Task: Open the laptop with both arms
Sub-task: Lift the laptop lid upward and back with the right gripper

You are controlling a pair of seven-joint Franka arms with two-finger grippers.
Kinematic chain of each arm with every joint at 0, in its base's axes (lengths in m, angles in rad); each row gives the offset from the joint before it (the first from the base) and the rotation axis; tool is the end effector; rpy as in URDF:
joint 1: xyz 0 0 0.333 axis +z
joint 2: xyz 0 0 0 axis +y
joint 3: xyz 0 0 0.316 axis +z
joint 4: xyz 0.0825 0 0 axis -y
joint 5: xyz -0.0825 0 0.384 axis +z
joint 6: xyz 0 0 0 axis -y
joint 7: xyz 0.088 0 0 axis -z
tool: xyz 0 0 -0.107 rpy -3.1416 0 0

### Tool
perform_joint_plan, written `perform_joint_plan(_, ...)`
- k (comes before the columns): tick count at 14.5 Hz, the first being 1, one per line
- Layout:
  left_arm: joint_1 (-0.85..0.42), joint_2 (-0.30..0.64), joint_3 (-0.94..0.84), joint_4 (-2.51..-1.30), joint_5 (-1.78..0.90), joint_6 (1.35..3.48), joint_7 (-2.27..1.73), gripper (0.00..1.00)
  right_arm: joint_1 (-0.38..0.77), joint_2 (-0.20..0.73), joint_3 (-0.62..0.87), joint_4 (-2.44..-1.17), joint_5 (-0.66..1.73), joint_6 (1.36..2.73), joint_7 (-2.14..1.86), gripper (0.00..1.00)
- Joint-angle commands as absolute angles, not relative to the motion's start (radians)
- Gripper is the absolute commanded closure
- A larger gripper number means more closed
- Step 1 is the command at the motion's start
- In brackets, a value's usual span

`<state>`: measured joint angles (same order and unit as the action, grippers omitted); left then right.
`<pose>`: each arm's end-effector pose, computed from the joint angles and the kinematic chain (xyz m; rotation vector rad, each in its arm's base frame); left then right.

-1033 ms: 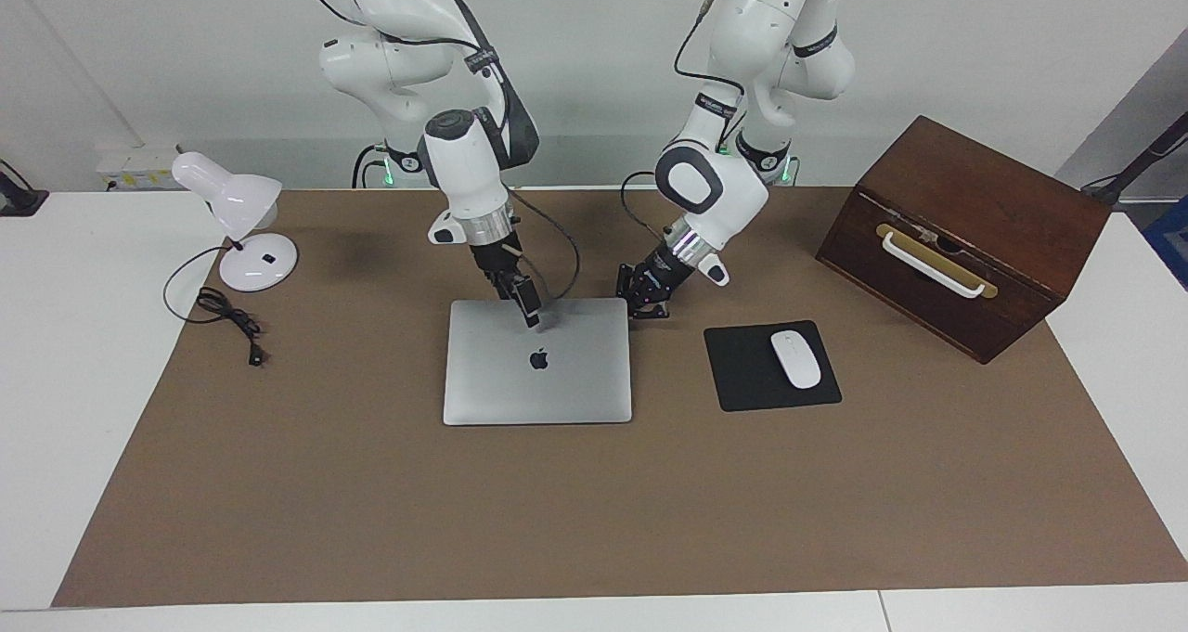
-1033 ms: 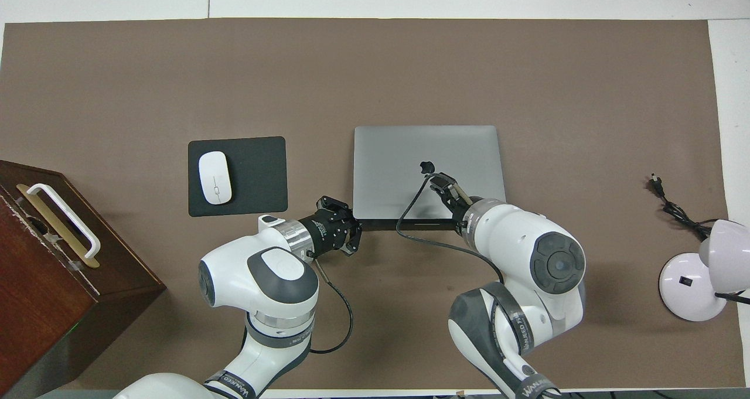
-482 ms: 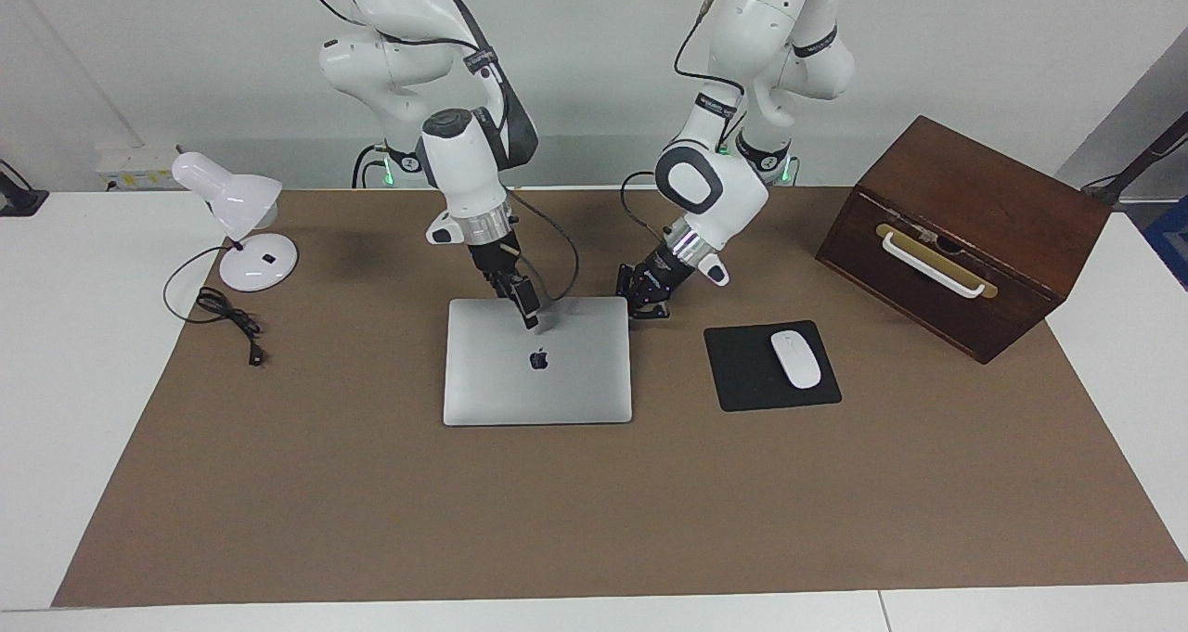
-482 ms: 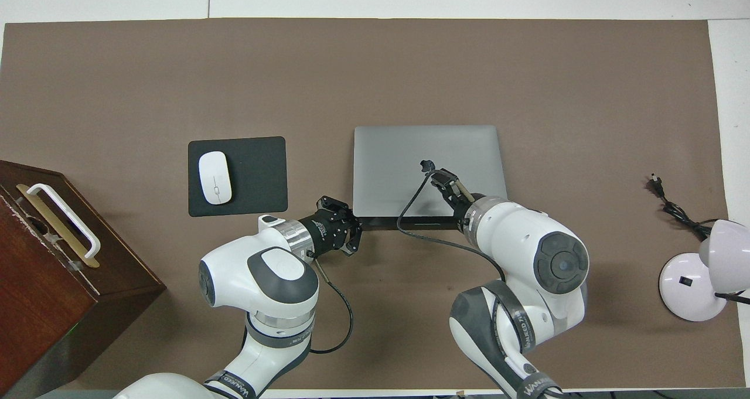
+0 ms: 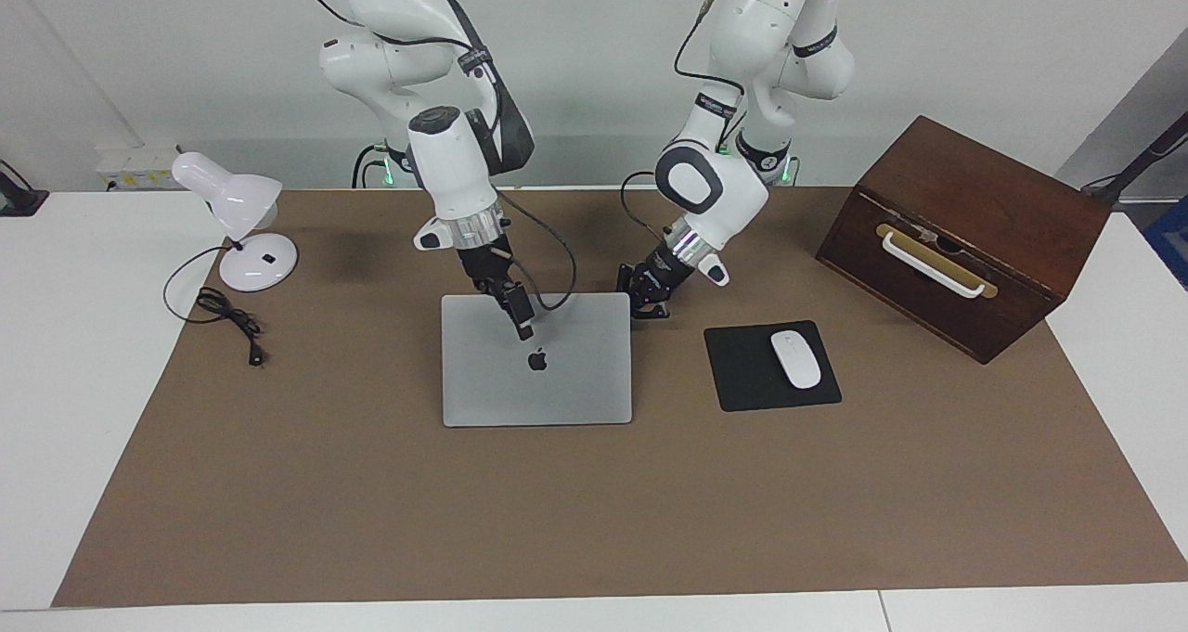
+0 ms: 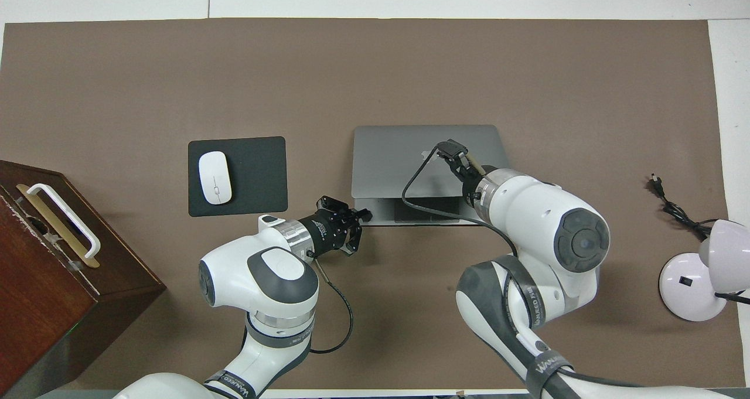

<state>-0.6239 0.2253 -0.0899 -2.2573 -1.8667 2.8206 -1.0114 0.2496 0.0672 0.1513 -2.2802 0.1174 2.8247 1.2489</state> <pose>0.4233 -0.3041 0.2579 1.2352 2.0725 -0.6066 0.5203 0.2134 0.3780 -2.4148 1.2472 -0.3748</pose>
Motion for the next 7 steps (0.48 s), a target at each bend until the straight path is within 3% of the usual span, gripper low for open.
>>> perform_joint_plan(1, -0.624, 0.27, -0.084, -2.235, -1.893, 2.842, -0.979, 1.0, 0.238, 0.101, 0.132, -2.204, 0.13, 2.803, 1.177, 0.0)
perform_joint_plan(7, -0.624, 0.27, -0.084, -2.235, -1.893, 2.842, -0.977, 1.0, 0.236, 0.101, 0.114, -2.157, 0.12, 2.767, 1.149, 0.0)
